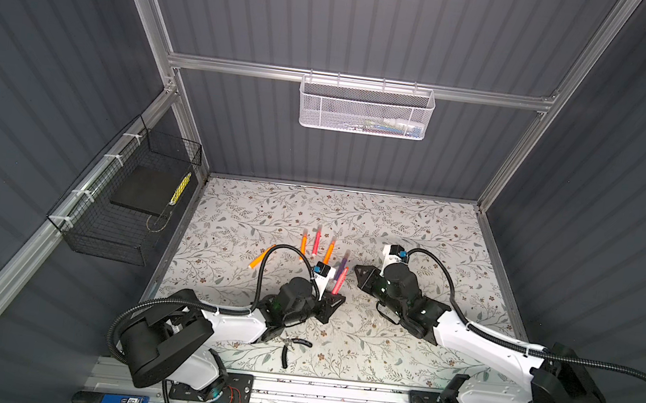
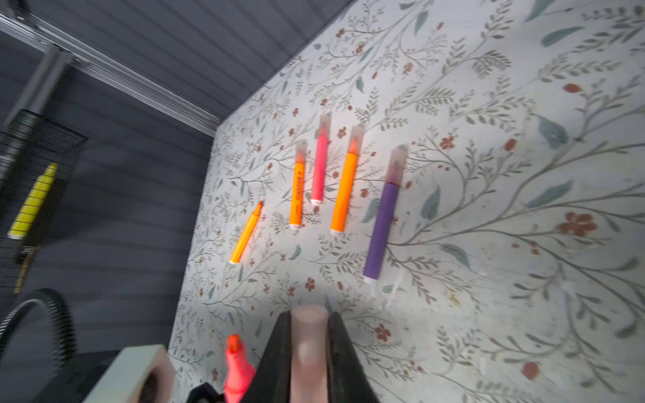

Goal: Insert the pens into the pen caps
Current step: 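Carry the pink cap over the pink marker tip with the right gripper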

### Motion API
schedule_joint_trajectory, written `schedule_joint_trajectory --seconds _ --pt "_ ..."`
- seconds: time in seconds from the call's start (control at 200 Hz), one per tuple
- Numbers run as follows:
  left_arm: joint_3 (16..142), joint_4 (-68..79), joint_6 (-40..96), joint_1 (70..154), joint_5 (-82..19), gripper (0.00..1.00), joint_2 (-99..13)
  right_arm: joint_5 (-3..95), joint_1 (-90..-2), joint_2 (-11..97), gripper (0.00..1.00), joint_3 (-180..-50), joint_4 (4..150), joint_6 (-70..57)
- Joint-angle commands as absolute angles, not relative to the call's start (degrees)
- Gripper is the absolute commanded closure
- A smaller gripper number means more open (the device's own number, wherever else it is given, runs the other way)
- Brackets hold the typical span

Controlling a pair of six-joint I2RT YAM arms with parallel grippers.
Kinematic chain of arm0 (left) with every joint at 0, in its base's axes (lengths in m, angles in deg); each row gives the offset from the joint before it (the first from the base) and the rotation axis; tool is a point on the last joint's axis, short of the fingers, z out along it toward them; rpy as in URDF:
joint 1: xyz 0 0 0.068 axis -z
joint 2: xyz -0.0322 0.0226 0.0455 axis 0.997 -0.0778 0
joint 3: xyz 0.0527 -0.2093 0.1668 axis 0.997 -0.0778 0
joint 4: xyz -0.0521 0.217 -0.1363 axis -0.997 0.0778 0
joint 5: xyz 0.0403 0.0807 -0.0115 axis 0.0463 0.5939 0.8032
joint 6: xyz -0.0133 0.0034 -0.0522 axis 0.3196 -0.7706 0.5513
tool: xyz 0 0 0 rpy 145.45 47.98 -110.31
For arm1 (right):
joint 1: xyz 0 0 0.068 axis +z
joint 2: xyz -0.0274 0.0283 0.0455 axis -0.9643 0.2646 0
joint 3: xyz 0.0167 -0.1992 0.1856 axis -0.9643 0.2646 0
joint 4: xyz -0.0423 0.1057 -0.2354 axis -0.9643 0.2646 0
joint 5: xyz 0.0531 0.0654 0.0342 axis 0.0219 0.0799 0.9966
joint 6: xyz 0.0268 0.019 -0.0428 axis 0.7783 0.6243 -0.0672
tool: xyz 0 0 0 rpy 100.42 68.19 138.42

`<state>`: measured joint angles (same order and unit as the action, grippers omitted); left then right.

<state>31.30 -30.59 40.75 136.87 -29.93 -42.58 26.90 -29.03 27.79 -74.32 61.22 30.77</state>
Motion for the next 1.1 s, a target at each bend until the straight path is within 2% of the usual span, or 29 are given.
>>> schedule_joint_trajectory --seconds 0.0,0.405,0.92,1.095 --pt "30.8 -33.9 42.1 137.0 -31.2 1.00 -42.7 25.3 -28.8 26.8 0.93 -72.1 52.3 32.8" --pt "31.8 -34.0 42.0 137.0 -33.0 1.00 -43.3 24.7 -27.6 27.5 0.92 -72.2 46.2 30.3" --pt "32.2 -34.3 42.0 137.0 -33.4 1.00 -44.4 25.3 -27.1 31.2 0.92 -74.2 45.0 29.5" --pt "32.1 -35.1 42.3 137.0 -33.8 1.00 -45.0 22.9 -27.1 30.3 0.92 -74.0 45.4 28.8"
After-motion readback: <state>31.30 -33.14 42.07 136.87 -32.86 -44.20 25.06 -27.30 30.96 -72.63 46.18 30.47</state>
